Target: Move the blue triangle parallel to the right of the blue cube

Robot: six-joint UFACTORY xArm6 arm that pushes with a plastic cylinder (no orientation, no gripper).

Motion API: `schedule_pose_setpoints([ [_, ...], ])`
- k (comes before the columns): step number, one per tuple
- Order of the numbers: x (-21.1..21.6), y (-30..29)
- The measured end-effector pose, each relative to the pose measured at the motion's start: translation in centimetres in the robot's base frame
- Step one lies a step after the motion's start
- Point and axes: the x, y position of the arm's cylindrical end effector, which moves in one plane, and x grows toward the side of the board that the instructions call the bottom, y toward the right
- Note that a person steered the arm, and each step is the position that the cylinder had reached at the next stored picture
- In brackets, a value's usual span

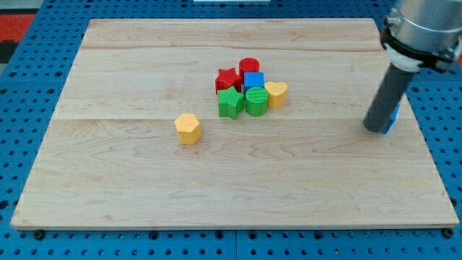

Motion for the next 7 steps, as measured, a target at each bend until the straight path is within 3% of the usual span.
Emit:
schedule_pose_setpoints([
  [1,5.1,2.5],
  [7,-10.2,-1.3],
])
